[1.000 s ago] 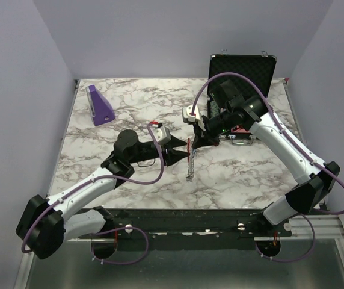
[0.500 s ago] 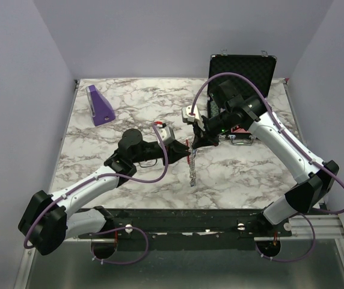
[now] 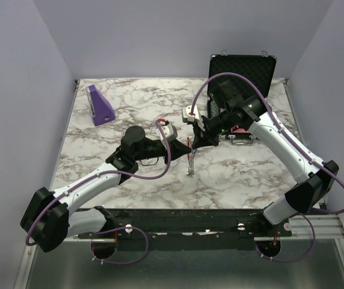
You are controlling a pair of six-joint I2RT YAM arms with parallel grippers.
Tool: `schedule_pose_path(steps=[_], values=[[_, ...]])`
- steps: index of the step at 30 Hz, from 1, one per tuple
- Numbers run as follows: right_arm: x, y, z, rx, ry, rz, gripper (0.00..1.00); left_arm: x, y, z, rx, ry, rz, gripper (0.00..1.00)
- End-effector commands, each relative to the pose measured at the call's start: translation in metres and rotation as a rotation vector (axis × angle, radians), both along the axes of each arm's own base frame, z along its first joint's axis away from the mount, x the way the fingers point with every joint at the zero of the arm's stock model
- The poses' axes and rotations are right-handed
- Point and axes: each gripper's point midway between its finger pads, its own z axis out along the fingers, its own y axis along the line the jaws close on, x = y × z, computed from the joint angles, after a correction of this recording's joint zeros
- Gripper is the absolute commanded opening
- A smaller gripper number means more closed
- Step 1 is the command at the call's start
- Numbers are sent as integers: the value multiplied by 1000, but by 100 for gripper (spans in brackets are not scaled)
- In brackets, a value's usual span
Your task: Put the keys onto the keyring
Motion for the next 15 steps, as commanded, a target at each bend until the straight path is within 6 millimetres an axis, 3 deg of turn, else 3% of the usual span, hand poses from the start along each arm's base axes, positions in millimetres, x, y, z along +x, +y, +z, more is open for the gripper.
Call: schedule_pose_path(steps=[1,7,10,12,15], values=[[-6,6,10,35,11,21,0,-1,-7,8,6,0,-28,0],[-10,6,12,53,28,11,2,-2,-5,15,-48,13,-8,0],[-13,8,16,89,74,-20,33,-7,1,20,-122,43,18,0],[-16,6,22,130,116,-35,44,-9,5,24,-173,70,44,0],[-18,4,41,223,189,-62,52,-9,14,34,-274,95,93,0]])
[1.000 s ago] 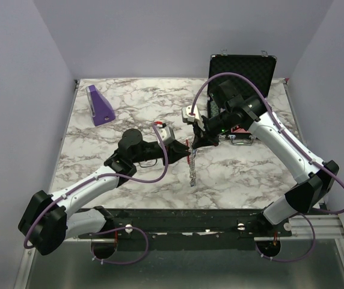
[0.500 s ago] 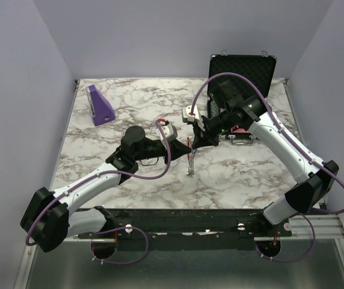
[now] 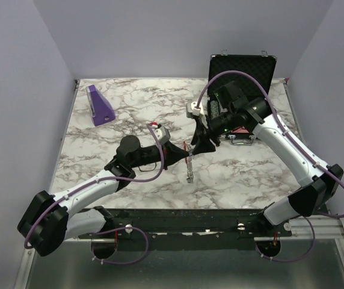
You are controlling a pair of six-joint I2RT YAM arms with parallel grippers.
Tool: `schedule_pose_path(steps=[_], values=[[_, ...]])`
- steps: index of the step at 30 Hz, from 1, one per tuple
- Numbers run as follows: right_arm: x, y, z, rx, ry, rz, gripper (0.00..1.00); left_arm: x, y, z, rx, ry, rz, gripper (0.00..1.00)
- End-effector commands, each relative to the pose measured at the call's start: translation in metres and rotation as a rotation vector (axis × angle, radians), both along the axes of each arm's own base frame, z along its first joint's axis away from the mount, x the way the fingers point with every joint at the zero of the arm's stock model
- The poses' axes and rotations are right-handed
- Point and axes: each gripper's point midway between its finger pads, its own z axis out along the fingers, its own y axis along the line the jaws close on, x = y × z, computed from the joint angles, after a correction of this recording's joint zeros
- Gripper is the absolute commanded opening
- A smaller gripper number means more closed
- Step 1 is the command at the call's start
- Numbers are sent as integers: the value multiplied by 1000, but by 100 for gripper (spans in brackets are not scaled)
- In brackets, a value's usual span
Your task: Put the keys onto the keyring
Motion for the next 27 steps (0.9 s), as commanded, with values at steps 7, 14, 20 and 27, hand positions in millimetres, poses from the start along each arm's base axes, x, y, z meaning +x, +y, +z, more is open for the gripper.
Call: schedule_pose_path(steps=[7,14,20,27], values=[[-3,-3,33,193,95,-87,54,8,31,68,-440,58,208,0],[19,6,42,230,47,-164,57,21,44,76,-531,62,319,0],[34,19,60,240,-41,-161,60,33,42,76,-512,50,385,0],[54,32,53,177,-155,-200,60,42,37,81,-510,63,419,0]])
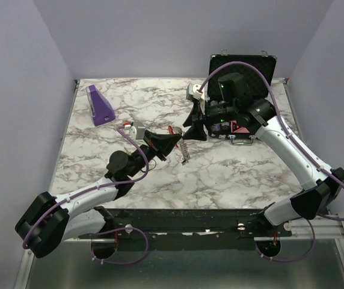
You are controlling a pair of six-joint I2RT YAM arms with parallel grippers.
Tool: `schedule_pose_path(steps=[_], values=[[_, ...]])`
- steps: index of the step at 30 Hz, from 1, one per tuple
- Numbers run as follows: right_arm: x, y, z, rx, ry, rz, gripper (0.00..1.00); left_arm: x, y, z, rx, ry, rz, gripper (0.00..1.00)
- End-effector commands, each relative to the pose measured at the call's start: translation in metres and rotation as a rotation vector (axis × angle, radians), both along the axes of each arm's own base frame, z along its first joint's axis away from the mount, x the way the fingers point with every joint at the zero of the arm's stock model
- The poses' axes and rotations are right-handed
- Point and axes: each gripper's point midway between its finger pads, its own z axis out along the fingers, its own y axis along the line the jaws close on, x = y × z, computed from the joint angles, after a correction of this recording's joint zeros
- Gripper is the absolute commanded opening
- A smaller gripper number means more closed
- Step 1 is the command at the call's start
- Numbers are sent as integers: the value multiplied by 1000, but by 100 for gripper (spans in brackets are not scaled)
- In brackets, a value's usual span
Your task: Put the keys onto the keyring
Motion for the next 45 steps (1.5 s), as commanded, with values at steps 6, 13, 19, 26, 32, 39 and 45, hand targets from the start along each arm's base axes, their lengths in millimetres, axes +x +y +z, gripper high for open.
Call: schedule_pose_path(steps=[6,13,19,26,32,39,45], values=[[31,4,-3,-77,-145,-100,50,12,2,25,-45,-20,66,0],[34,2,0,-83,-165,-108,33,13,2,24,-44,-7,66,0],[25,3,-1,-81,-165,-60,19,11,3,21,-43,-3,66,0],[11,4,-5,-76,-146,15,0,10,8,26,-75,-7,78,0],[-2,2,-10,-75,-124,69,0,10,10,30,-93,-19,84,0],[-14,-1,-25,-85,-78,97,0,11,10,36,-117,-32,90,0],[-21,-4,-32,-93,-62,105,0,13,11,43,-133,-45,97,0]])
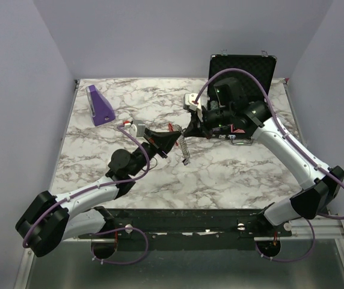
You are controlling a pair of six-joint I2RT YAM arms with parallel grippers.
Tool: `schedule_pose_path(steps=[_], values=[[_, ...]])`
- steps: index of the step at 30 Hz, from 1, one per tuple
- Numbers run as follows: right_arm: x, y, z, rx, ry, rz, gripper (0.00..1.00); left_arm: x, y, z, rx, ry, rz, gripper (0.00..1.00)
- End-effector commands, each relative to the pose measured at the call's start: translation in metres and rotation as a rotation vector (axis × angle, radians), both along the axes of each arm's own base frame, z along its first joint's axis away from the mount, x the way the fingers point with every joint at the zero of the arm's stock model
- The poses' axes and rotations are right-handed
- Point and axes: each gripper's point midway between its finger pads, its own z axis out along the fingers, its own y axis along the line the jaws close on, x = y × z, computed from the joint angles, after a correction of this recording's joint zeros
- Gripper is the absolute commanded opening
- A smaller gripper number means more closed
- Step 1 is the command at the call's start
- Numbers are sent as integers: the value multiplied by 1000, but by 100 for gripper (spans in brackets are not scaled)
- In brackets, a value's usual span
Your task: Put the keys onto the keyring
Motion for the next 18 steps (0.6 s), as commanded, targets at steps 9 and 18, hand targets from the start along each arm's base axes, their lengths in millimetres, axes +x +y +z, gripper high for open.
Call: schedule_pose_path(steps=[9,18], values=[[-23,-3,7,24,84,14,29,-7,4,41,-117,-125,-14,0],[-27,-12,48,154,161,59,57,-24,1,19,-41,-178,-147,0]])
